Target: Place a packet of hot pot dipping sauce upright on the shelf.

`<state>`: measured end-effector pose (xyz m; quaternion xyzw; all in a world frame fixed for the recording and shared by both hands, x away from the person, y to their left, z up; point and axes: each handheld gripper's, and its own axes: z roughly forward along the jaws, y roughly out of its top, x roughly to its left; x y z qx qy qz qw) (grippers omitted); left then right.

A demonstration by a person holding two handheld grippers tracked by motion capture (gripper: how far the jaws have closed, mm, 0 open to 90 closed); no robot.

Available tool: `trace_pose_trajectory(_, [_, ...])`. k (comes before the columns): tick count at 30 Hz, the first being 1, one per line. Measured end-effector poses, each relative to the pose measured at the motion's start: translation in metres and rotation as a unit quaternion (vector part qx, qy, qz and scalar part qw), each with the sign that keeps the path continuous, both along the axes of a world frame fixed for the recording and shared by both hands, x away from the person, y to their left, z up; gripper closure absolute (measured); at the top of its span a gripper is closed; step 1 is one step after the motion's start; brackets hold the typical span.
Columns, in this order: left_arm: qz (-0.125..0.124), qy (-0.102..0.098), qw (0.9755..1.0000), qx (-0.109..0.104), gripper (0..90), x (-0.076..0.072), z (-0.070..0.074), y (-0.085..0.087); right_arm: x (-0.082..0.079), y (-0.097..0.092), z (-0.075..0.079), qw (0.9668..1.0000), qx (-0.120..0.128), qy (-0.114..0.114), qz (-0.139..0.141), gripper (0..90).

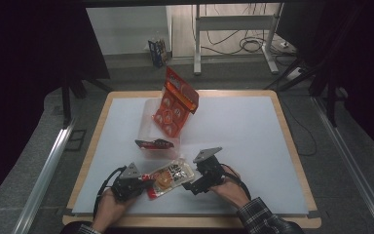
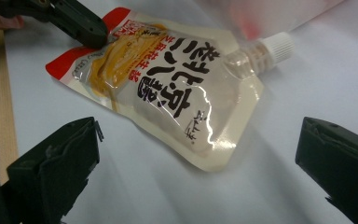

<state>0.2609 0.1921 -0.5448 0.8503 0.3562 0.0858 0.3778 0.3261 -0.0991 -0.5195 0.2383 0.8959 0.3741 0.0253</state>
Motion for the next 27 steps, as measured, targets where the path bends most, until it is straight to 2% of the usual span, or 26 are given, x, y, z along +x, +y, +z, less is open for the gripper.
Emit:
trace_pose_trajectory(4, [0.001,0.002,1.0,-0.001,90.0,0.0,0.0,0.0,0.002,0.007,-0.006,0.9999,-0.004,0.011,0.002,0.0])
trace_pose_trajectory(10, [0.006,0.007,0.9999,-0.009,90.0,0.001,-0.001,0.001,0.006,0.018,-0.016,0.9996,0.005,0.029,0.001,0.0])
trace_pose_trajectory(12, [0.008,0.01,0.9999,-0.01,90.0,0.001,-0.001,0.002,0.005,0.02,-0.016,0.9997,0.005,0.025,-0.002,0.0])
trace_pose_trajectory(17, [0.009,0.012,0.9998,-0.013,90.0,0.001,-0.001,0.002,0.007,0.022,-0.016,0.9985,0.029,0.046,-0.011,0.0])
trace_pose_trajectory(24, [0.01,0.011,0.9998,-0.015,90.0,0.001,-0.001,0.002,0.012,0.024,-0.017,0.995,0.059,0.08,-0.015,0.0])
trace_pose_trajectory(27, [0.008,0.01,0.9999,-0.011,90.0,0.0,-0.001,0.002,0.014,0.03,-0.016,0.9943,0.058,0.088,-0.013,0.1])
